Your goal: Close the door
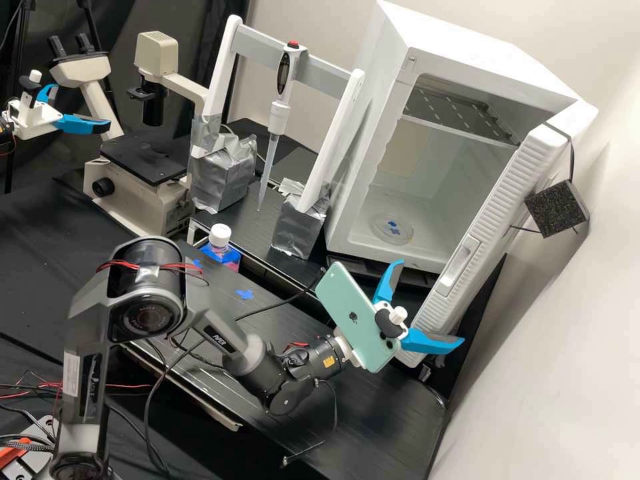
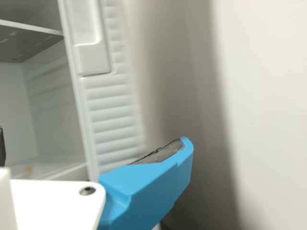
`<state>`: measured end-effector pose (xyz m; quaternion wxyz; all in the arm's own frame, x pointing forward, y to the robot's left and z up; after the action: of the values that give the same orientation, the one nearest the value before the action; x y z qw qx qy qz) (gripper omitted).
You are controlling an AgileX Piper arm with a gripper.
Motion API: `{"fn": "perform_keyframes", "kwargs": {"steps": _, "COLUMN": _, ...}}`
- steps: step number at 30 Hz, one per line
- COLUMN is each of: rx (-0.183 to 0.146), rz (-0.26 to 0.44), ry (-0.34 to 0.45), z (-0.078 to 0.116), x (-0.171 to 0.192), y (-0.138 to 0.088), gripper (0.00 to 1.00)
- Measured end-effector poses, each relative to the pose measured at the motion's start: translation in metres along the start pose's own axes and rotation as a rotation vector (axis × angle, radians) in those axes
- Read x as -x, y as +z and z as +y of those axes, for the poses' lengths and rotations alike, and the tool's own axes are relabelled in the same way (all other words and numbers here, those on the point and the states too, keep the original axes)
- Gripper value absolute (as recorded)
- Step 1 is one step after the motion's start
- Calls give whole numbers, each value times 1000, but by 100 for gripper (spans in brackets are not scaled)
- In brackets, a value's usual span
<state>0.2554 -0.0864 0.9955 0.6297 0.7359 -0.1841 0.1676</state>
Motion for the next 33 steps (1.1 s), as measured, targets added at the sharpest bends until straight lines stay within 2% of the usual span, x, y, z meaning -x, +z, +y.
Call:
{"fn": "perform_keyframes", "kwargs": {"steps": 2, "rx": -8, "rz": 8, "ry": -16, "z": -3, "x": -1, "y": 0, "gripper": 100}}
{"fn": "perform_keyframes", "kwargs": {"steps": 6, "rx": -45, "rz": 6, "ry": -26, "z": -6, "x": -2, "y": -1, "gripper": 100}}
{"fn": "perform_keyframes", "kwargs": {"steps": 13, "rx": -53, "rz": 7, "ry": -31, "z": -7, "x": 5, "y": -6, "gripper": 100}}
{"fn": "perform_keyframes", "kwargs": {"steps": 18, "rx": -55, "rz": 39, "ry": -63, "z": -13, "x": 24, "y": -28, "gripper": 100}}
{"fn": "perform_keyframes", "kwargs": {"steps": 25, "rx": -67, "rz": 98, "ry": -139, "z": -33, "x": 38, "y": -54, "gripper": 100}}
{"fn": "perform_keyframes", "kwargs": {"steps": 33, "rx": -65, "rz": 196, "ry": -221, "z": -50, "x": 56, "y": -83, "gripper": 100}}
